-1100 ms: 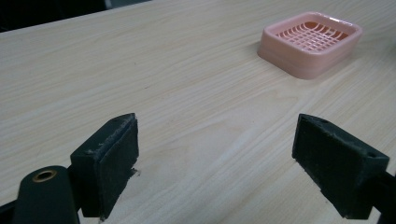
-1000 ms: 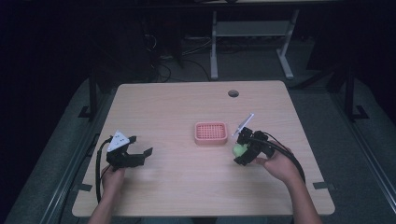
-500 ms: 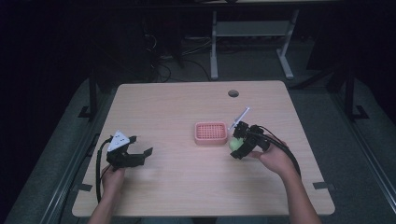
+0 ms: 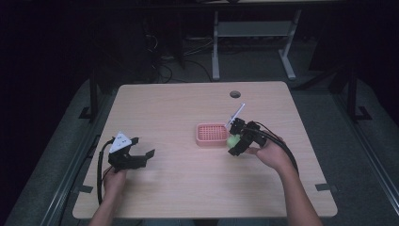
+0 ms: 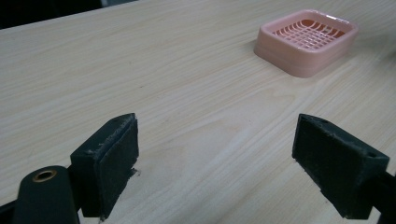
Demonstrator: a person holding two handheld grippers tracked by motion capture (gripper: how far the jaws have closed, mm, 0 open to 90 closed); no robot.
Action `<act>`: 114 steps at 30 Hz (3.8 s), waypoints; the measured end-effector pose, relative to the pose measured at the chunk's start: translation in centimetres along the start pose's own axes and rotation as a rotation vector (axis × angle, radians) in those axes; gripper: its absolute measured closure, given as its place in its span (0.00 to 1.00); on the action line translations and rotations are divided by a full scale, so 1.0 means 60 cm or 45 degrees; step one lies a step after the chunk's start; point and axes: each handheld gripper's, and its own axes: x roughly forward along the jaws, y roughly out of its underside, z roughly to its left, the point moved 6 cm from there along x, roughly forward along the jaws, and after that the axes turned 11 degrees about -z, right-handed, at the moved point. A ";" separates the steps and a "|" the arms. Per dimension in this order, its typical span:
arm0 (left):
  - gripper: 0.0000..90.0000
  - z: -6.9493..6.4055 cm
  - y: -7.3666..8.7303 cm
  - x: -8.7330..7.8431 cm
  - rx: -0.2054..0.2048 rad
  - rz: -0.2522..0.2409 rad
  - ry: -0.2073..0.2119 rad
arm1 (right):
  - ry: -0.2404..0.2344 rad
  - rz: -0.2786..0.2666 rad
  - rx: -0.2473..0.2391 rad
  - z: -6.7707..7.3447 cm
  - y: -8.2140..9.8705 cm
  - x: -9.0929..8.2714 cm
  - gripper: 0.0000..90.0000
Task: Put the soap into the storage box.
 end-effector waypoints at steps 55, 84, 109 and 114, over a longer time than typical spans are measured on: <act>0.16 0.003 0.002 -0.001 -0.034 -0.003 -0.001 | -0.050 -0.026 -0.040 -0.028 -0.134 0.061 0.29; 0.16 0.001 0.001 -0.001 -0.036 -0.009 0.004 | -0.060 0.061 0.021 -0.051 -0.132 0.128 0.29; 0.16 0.002 0.001 -0.002 -0.034 -0.007 0.005 | -0.054 0.076 0.057 -0.057 -0.124 0.138 0.28; 0.16 0.002 0.001 -0.002 -0.034 -0.006 0.004 | -0.055 0.072 0.058 -0.057 -0.124 0.138 0.28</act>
